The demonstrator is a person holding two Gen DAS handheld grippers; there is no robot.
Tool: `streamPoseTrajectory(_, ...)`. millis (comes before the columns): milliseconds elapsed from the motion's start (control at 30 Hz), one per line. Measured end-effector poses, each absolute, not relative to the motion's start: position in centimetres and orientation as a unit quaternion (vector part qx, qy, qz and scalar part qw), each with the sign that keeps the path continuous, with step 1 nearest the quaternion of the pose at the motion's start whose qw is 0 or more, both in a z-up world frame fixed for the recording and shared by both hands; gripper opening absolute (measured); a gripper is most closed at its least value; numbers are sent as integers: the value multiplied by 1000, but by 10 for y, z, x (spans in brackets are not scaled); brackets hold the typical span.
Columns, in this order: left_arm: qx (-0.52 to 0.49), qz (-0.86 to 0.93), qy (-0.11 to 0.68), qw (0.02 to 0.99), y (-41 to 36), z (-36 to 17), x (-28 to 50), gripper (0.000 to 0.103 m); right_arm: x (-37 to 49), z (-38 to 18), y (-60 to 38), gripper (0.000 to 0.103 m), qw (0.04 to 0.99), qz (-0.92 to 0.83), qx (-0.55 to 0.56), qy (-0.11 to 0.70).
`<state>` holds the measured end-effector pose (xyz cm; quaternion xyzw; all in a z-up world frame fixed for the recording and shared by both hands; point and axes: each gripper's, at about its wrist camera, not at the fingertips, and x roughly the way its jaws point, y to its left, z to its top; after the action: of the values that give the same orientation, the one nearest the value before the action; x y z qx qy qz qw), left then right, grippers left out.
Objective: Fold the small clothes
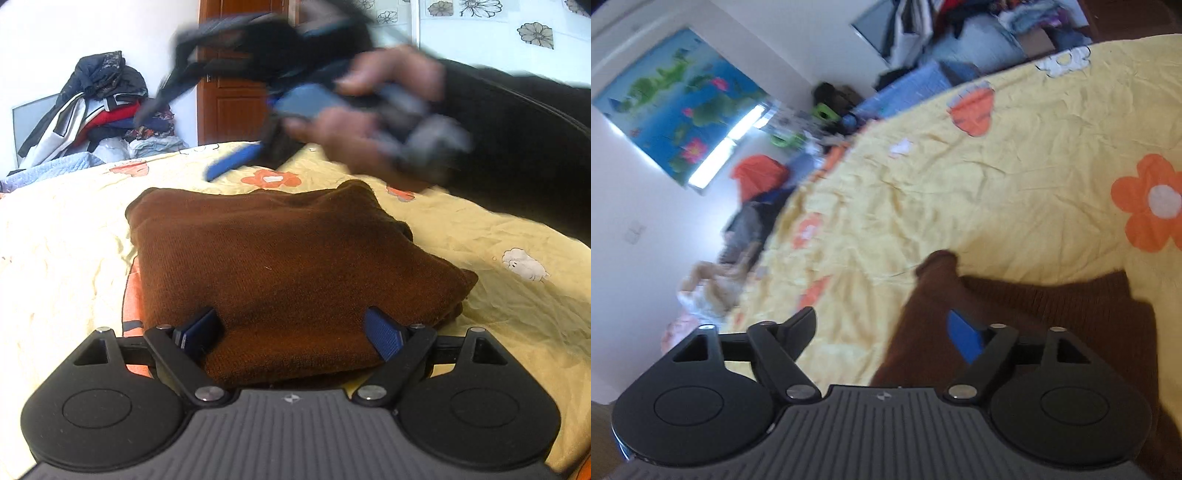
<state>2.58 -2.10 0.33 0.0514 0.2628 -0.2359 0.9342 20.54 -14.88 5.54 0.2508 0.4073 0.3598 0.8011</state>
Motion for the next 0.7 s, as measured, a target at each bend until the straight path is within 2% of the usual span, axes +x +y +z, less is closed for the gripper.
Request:
streamPoseTrajectory(33, 52, -236, 263, 934, -21, 3, 26, 88, 194, 53, -153, 103, 793, 370, 251, 413)
streamPoseTrajectory(100, 55, -236, 263, 934, -21, 3, 26, 88, 182, 36, -159, 102, 806, 335, 209, 441)
streamPoseTrajectory(167, 53, -236, 259, 935, -19, 4, 24, 89, 174, 24, -168, 80, 838, 285, 172, 432)
streamPoseTrajectory(200, 46, -231, 250, 939, -15, 6, 20, 89, 169, 28, -178, 77, 840, 276, 195, 425)
streamPoseTrajectory(267, 16, -216, 237, 947, 1, 15, 9, 89, 154, 48, -206, 80, 843, 263, 254, 395)
streamPoseTrajectory(300, -11, -213, 237, 948, 14, 19, 5, 89, 142, 60, -221, 86, 855, 258, 265, 362)
streamPoseTrajectory(333, -40, -210, 243, 946, 27, 22, 5, 89, 130, 70, -235, 98, 868, 249, 270, 334)
streamPoseTrajectory(367, -69, -202, 254, 943, 41, 24, 7, 89, 119, 77, -249, 103, 878, 237, 271, 315)
streamPoseTrajectory(567, -178, -119, 305, 928, 87, 22, 50, 89, 102, 45, -284, 102, 873, 153, 255, 387)
streamPoseTrajectory(667, -202, -125, 315, 919, 85, 23, 67, 89, 107, 24, -271, 86, 854, 179, 273, 405)
streamPoseTrajectory(700, -199, -129, 319, 918, 81, 22, 72, 89, 109, 21, -268, 75, 852, 182, 274, 407)
